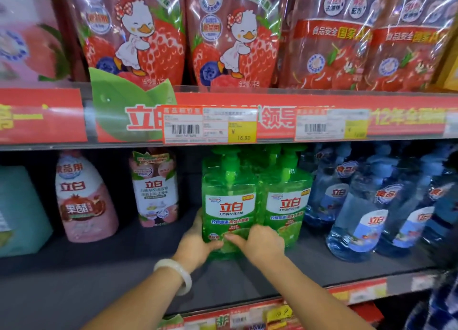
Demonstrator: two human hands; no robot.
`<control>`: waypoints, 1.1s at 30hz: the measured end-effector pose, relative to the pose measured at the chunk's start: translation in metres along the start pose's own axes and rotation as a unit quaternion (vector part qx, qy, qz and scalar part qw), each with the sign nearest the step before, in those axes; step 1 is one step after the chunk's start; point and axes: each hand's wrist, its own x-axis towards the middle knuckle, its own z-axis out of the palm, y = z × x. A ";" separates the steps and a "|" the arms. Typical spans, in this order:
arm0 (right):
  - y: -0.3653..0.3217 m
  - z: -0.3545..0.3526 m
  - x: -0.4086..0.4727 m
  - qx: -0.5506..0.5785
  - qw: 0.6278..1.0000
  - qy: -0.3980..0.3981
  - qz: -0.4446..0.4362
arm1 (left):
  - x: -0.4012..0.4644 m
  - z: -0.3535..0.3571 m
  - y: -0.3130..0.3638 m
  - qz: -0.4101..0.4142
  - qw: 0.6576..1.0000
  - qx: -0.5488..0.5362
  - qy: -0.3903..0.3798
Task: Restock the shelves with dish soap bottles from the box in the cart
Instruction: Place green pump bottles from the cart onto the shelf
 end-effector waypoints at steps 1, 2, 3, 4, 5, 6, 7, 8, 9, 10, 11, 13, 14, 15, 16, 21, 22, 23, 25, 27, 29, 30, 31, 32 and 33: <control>0.002 0.000 0.000 -0.008 1.000 0.000 -0.002 | -0.002 0.001 0.002 -0.006 1.000 0.009 0.005; 0.004 -0.001 -0.001 -0.014 1.000 -0.004 -0.003 | -0.003 0.001 0.004 -0.011 1.000 0.021 0.012; 0.009 -0.002 -0.002 -0.017 1.000 -0.011 -0.003 | -0.005 0.002 0.005 -0.016 0.999 0.034 0.021; 0.015 -0.002 -0.004 -0.016 1.000 -0.017 0.001 | -0.007 0.003 0.007 -0.021 0.998 0.045 0.031; 0.024 -0.003 -0.005 -0.013 1.000 -0.021 0.008 | -0.009 0.004 0.007 -0.026 0.997 0.052 0.041; 0.035 -0.003 -0.007 -0.007 1.000 -0.020 0.021 | -0.011 0.006 0.008 -0.033 0.997 0.057 0.049; 0.047 -0.003 -0.007 0.005 0.999 -0.014 0.038 | -0.013 0.007 0.009 -0.040 0.996 0.060 0.057; 0.059 -0.003 -0.007 0.029 0.998 -0.003 0.061 | -0.015 0.009 0.009 -0.047 0.995 0.061 0.064; 0.070 -0.003 -0.005 0.070 0.993 0.007 0.089 | -0.016 0.011 0.010 -0.054 0.994 0.059 0.069; 0.079 -0.003 -0.002 0.125 0.985 0.013 0.115 | -0.017 0.013 0.011 -0.059 0.994 0.058 0.075; 0.085 -0.002 0.003 0.184 0.975 0.020 0.127 | -0.017 0.013 0.013 -0.064 0.993 0.059 0.080; 0.089 0.000 0.013 0.281 0.953 0.043 0.110 | -0.017 0.015 0.015 -0.073 0.992 0.060 0.088; 0.088 0.002 0.017 0.311 0.944 0.060 0.094 | -0.017 0.015 0.016 -0.075 0.991 0.057 0.090; 0.086 0.004 0.020 0.332 0.936 0.077 0.082 | -0.017 0.015 0.017 -0.077 0.991 0.054 0.090; 0.084 0.007 0.022 0.350 0.929 0.090 0.078 | -0.017 0.015 0.018 -0.080 0.991 0.052 0.091; 0.076 0.020 0.025 0.376 0.914 0.125 0.084 | -0.015 0.014 0.017 -0.086 0.991 0.048 0.093; 0.076 0.020 0.025 0.378 0.914 0.126 0.084 | -0.015 0.014 0.017 -0.087 0.991 0.047 0.093; 0.076 0.021 0.026 0.379 0.913 0.124 0.084 | -0.014 0.015 0.017 -0.089 0.991 0.047 0.093; 0.077 0.020 0.026 0.377 0.915 0.121 0.084 | -0.014 0.017 0.017 -0.094 0.990 0.045 0.093; 0.076 0.018 0.025 0.371 0.917 0.117 0.084 | -0.014 0.018 0.018 -0.097 0.990 0.044 0.092; 0.076 0.017 0.024 0.369 0.919 0.109 0.087 | -0.014 0.019 0.020 -0.099 0.990 0.045 0.092; 0.076 0.015 0.023 0.367 0.920 0.104 0.089 | -0.015 0.019 0.021 -0.100 0.990 0.044 0.091; 0.076 0.014 0.022 0.363 0.922 0.099 0.091 | -0.017 0.020 0.022 -0.103 0.990 0.044 0.089; 0.076 0.013 0.019 0.353 0.926 0.094 0.095 | -0.020 0.022 0.022 -0.108 0.989 0.048 0.084; 0.076 0.012 0.017 0.337 0.931 0.087 0.105 | -0.024 0.023 0.023 -0.113 0.989 0.055 0.076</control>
